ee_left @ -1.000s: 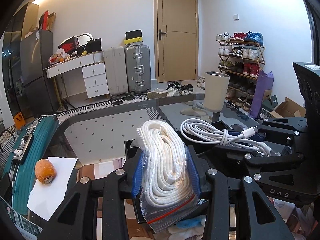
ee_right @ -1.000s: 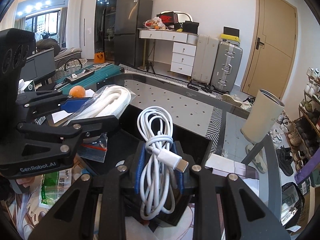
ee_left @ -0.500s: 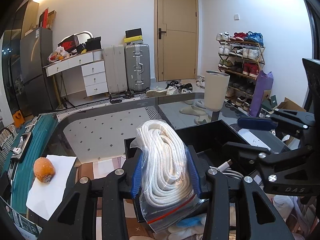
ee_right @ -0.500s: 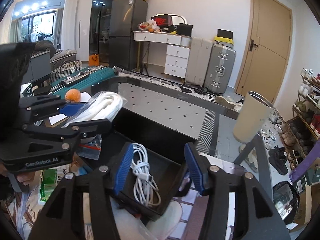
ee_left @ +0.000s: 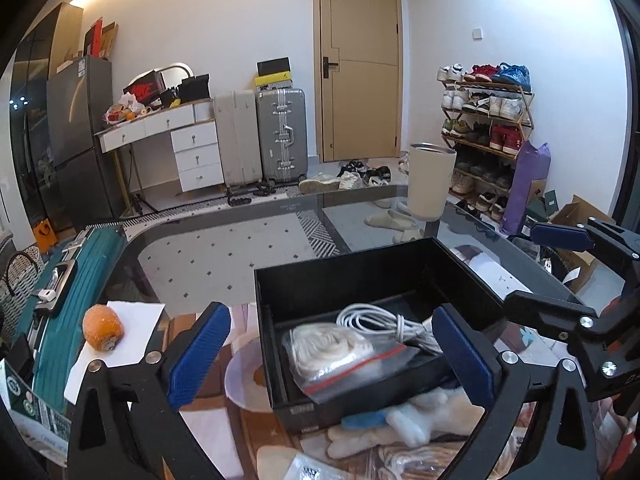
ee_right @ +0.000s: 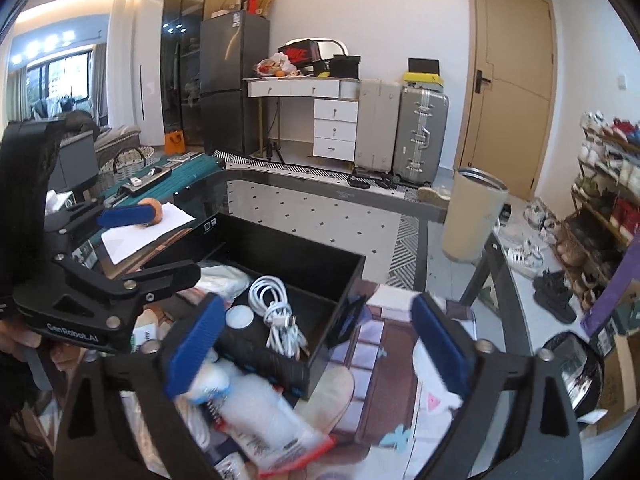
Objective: Organize soft objects
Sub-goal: 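Withdraw both grippers from the box back toward the table items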
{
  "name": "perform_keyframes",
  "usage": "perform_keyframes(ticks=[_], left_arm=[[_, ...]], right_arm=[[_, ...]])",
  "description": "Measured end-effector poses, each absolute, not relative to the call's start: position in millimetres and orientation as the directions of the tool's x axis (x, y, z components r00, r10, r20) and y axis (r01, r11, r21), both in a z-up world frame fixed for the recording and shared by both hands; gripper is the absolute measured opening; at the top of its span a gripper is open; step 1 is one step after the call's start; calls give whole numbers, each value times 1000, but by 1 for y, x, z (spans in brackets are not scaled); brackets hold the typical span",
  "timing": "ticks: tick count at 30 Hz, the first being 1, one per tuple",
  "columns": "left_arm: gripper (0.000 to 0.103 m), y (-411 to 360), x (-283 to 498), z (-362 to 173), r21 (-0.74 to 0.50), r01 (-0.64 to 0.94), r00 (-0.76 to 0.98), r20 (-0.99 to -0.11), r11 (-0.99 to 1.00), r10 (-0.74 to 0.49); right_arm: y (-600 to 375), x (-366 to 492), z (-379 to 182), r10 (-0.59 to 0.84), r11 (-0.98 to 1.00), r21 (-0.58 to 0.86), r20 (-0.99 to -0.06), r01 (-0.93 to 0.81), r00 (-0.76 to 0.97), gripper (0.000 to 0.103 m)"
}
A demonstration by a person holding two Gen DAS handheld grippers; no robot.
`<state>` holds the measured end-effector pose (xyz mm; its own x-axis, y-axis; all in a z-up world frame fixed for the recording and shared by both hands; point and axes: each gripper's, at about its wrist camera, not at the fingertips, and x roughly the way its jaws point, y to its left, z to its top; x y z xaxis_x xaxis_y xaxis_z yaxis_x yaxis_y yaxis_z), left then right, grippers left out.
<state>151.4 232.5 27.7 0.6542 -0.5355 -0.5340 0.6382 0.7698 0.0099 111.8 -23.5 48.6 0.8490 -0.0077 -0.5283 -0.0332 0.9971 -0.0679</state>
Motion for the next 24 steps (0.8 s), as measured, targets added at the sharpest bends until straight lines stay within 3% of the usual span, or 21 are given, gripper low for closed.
perform_keyframes(ticks=[24], left_arm=[[102, 281, 74, -2, 120, 537, 689, -633, 835, -352]], right_arm=[[-14, 53, 28, -16, 999, 16, -605, 33, 796, 103]])
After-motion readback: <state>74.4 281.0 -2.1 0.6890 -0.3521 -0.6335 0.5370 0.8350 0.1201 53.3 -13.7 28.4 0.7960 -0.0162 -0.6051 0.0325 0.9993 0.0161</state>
